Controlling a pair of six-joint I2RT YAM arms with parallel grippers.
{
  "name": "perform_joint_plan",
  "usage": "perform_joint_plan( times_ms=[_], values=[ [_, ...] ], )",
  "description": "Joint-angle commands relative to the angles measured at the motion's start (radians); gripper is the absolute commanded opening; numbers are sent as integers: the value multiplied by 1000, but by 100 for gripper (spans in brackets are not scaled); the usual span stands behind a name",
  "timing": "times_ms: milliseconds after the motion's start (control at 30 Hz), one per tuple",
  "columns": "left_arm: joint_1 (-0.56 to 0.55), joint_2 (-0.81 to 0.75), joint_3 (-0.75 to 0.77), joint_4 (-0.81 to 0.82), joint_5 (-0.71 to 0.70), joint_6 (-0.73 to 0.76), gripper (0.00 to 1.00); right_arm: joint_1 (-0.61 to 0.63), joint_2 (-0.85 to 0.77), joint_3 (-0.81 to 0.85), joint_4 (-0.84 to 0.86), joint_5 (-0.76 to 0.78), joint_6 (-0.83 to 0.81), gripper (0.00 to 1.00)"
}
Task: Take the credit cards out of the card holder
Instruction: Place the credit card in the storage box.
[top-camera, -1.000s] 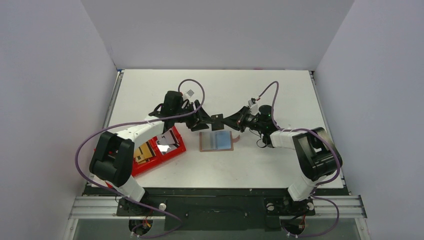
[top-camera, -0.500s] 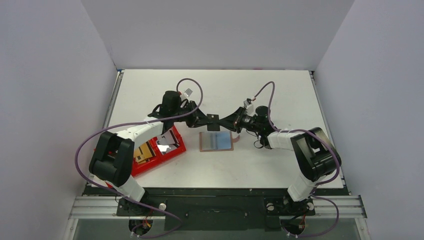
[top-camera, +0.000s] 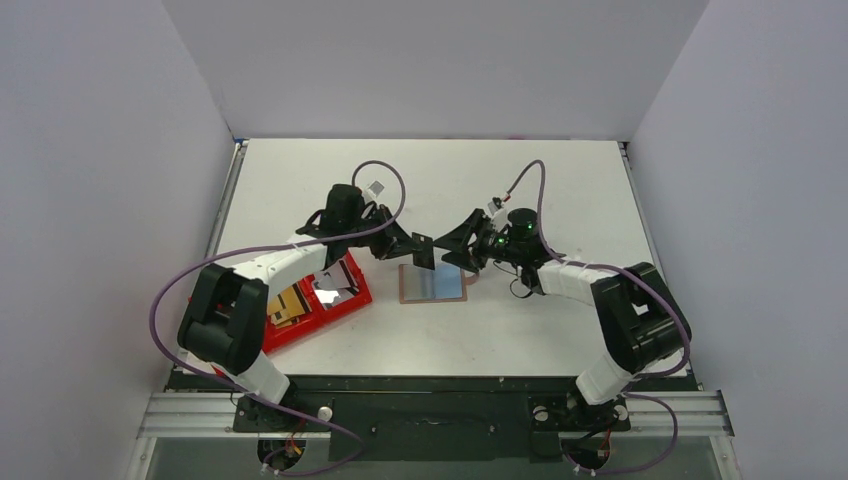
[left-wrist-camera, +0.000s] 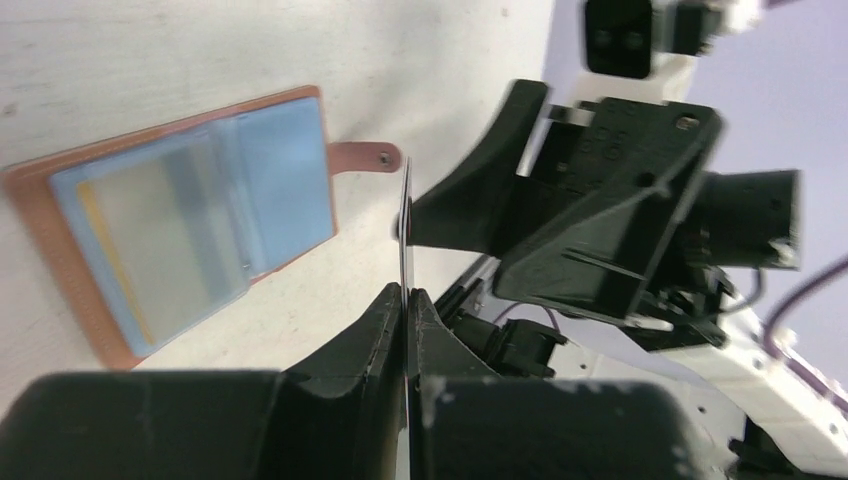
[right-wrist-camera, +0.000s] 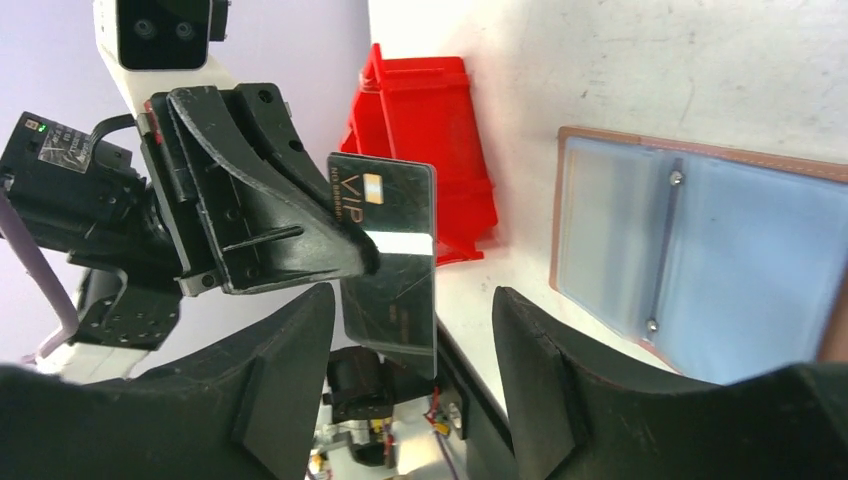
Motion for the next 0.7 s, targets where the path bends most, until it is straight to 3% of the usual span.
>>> perform_joint_plan(
  times_ms=[0, 267, 400, 667],
  values=[
    [-2, -65, 57, -202, -131, 85, 0, 11, -88, 84, -230, 89, -181, 56],
    [-21, -141, 160, -509, -444, 222, 0, 40, -106, 142, -407, 173, -306, 56],
    [-36, -177, 187, -604, -599, 255, 0, 65, -96, 167, -441, 193, -326, 56],
    [-39, -260, 203, -725, -775, 277, 0, 84, -72, 198, -473, 202, -350, 56]
  ],
)
